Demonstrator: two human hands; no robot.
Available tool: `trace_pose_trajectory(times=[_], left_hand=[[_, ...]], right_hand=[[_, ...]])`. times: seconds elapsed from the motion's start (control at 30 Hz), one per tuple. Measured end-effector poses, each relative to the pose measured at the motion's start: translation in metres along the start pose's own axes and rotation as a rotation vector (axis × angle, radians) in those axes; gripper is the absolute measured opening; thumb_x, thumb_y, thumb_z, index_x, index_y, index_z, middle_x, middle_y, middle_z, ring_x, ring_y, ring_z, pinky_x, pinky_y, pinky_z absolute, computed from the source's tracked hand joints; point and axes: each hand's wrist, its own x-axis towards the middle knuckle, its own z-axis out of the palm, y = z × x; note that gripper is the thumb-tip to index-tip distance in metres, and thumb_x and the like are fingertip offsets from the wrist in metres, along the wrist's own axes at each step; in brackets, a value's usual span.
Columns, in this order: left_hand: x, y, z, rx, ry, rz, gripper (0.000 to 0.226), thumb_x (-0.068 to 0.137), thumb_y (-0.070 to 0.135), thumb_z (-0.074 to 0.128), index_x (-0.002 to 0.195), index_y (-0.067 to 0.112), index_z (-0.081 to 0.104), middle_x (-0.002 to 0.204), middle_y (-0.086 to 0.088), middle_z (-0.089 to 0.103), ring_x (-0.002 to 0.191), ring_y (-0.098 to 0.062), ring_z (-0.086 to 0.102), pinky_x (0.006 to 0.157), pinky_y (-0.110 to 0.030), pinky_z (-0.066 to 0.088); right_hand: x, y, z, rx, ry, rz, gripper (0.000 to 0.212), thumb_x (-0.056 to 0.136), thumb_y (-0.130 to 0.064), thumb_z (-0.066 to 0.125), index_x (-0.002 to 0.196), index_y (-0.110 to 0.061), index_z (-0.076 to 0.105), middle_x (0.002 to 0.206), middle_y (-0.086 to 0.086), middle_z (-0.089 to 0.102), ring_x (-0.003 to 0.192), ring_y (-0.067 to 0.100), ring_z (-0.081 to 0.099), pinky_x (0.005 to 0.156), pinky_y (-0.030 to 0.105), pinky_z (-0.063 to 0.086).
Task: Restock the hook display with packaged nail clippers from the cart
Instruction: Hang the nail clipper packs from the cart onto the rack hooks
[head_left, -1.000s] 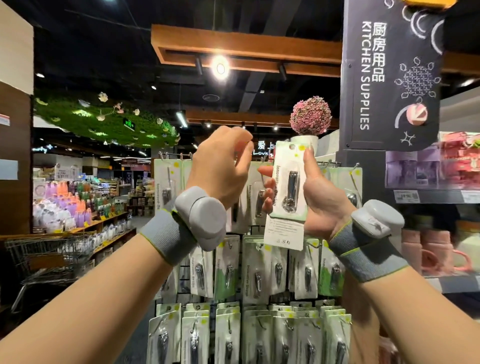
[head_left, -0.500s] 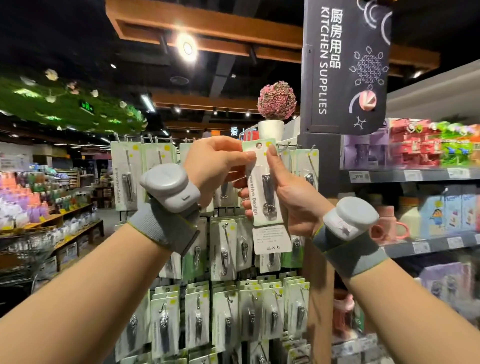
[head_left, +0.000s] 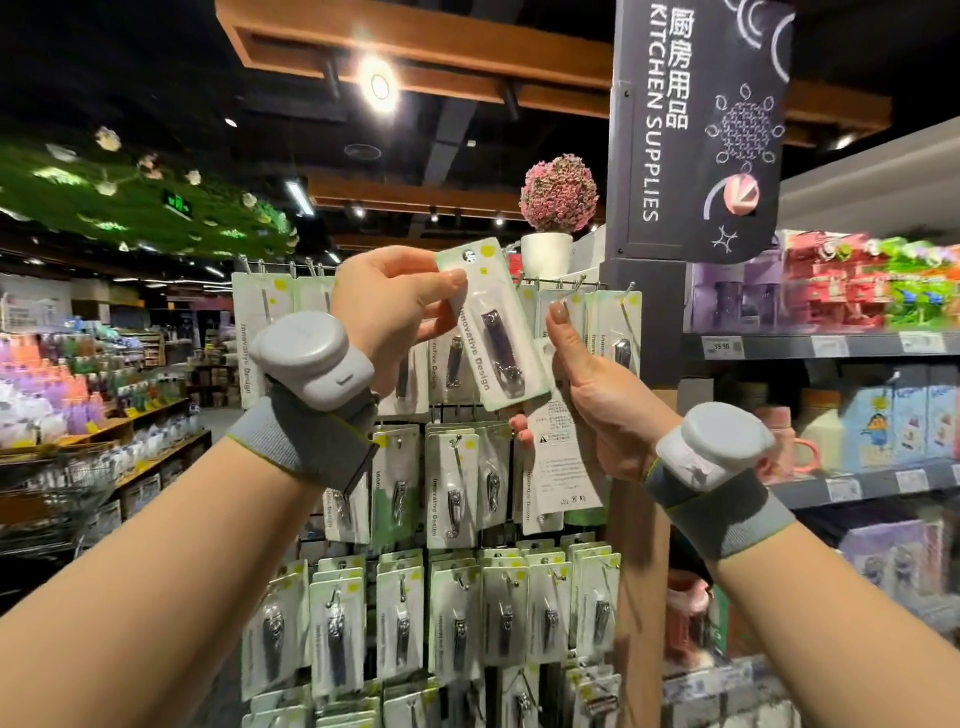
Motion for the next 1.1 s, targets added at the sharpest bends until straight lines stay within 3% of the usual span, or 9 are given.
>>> trace_pose_trajectory(times=[0.23,0.47,0.63,0.83,1.1], left_hand=[[0.002,0.002,-0.015,0.155,-0.022,0.086,0.028,0.082,-0.002,0.066,0.106,0.012,0.067,0.092,-0.011,0.07,0.072,-0.014,0.069,0.059,-0.022,0.053],[0.003,-0.003,-0.014,0.336,0.034,0.184,0.017,0.079,0.005,0.071,0.092,0.016,0.07,0.087,-0.013,0.071,0.071,-0.017,0.065,0.064,-0.031,0.056],[0.008,-0.003,-0.001,0.377,0.004,0.211,0.012,0.08,0.006,0.07,0.091,0.01,0.07,0.085,-0.012,0.071,0.073,-0.019,0.068,0.058,-0.024,0.056],[0.013,-0.007,0.011,0.408,-0.015,0.238,0.012,0.08,0.004,0.07,0.091,0.008,0.071,0.085,-0.014,0.071,0.074,-0.022,0.069,0.063,-0.031,0.059],[0.009,-0.019,0.021,0.413,-0.03,0.227,0.015,0.079,0.006,0.072,0.094,0.007,0.07,0.087,-0.013,0.071,0.076,-0.021,0.069,0.061,-0.026,0.056]], right_hand=[[0.01,-0.005,-0.007,0.155,0.126,-0.085,0.05,0.092,-0.046,0.05,0.081,-0.001,0.066,0.06,0.006,0.063,0.048,0.013,0.059,0.052,0.021,0.054],[0.023,-0.013,-0.037,0.453,0.252,-0.197,0.004,0.084,-0.004,0.064,0.083,-0.001,0.062,0.06,0.005,0.059,0.048,0.014,0.055,0.047,0.021,0.049],[0.031,-0.018,-0.049,0.438,0.248,-0.229,0.002,0.086,-0.004,0.062,0.088,-0.003,0.062,0.06,0.004,0.059,0.049,0.013,0.054,0.048,0.021,0.047],[0.034,-0.027,-0.069,0.358,0.328,-0.299,0.009,0.089,-0.007,0.058,0.083,-0.003,0.064,0.062,0.003,0.059,0.052,0.014,0.053,0.051,0.023,0.048],[0.022,-0.016,-0.073,0.309,0.228,-0.272,0.01,0.089,-0.002,0.055,0.089,0.001,0.064,0.066,0.006,0.058,0.056,0.015,0.052,0.052,0.022,0.046]])
